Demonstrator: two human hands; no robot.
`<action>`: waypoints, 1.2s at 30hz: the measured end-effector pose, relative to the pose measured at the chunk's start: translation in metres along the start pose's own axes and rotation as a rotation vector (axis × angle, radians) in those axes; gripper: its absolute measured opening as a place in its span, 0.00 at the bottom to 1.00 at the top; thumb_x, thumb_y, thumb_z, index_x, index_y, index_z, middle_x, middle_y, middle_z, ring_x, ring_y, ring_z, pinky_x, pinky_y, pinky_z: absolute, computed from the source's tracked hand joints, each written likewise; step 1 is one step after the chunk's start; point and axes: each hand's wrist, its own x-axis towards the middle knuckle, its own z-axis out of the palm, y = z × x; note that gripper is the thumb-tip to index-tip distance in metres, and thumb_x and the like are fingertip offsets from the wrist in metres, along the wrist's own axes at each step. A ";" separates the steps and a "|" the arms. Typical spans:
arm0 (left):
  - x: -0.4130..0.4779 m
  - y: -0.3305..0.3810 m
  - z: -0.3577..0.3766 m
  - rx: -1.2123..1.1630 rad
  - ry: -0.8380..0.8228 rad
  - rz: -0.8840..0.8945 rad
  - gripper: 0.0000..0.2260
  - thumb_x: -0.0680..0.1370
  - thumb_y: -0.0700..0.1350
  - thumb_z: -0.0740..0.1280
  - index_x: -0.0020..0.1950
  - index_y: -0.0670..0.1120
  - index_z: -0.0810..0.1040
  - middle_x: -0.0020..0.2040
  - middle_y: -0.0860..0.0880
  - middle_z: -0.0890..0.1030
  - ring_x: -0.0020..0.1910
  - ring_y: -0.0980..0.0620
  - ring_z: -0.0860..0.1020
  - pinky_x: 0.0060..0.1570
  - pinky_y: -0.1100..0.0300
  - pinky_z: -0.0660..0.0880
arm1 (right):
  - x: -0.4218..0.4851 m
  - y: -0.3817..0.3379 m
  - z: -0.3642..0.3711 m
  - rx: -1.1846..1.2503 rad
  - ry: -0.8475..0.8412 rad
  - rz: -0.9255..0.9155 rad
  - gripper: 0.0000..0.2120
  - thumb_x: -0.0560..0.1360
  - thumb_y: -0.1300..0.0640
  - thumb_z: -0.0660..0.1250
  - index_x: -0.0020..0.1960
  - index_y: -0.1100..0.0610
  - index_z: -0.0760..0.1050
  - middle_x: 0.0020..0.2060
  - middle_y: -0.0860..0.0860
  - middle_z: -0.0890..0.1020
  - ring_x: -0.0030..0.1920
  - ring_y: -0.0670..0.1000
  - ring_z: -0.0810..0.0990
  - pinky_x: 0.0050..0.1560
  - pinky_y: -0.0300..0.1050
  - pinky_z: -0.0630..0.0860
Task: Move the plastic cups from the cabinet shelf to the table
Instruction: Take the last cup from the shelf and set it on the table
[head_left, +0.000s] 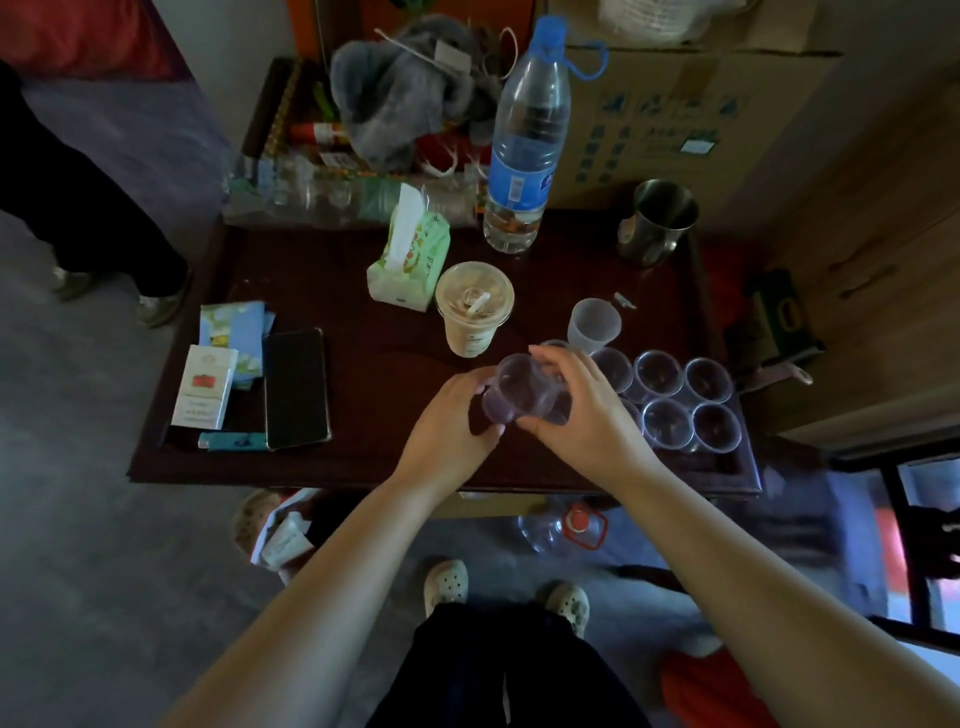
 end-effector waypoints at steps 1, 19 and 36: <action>0.002 -0.004 -0.001 -0.003 0.002 -0.003 0.25 0.72 0.43 0.70 0.66 0.57 0.69 0.59 0.60 0.73 0.59 0.66 0.70 0.54 0.73 0.65 | 0.004 0.003 0.003 -0.008 -0.002 -0.011 0.34 0.66 0.55 0.76 0.69 0.52 0.67 0.61 0.44 0.72 0.64 0.43 0.71 0.63 0.42 0.70; 0.019 -0.027 0.011 0.004 -0.065 -0.068 0.22 0.76 0.44 0.65 0.68 0.54 0.67 0.63 0.56 0.73 0.59 0.62 0.73 0.56 0.62 0.73 | 0.036 0.040 0.031 -0.227 -0.013 -0.027 0.33 0.66 0.55 0.76 0.68 0.56 0.69 0.63 0.52 0.75 0.66 0.54 0.70 0.66 0.49 0.64; 0.022 -0.028 0.022 0.072 -0.092 -0.100 0.25 0.75 0.43 0.66 0.71 0.51 0.64 0.68 0.52 0.70 0.62 0.56 0.73 0.57 0.58 0.73 | 0.039 0.057 0.046 -0.272 -0.027 0.020 0.34 0.65 0.55 0.76 0.68 0.55 0.68 0.63 0.52 0.75 0.67 0.55 0.68 0.67 0.52 0.63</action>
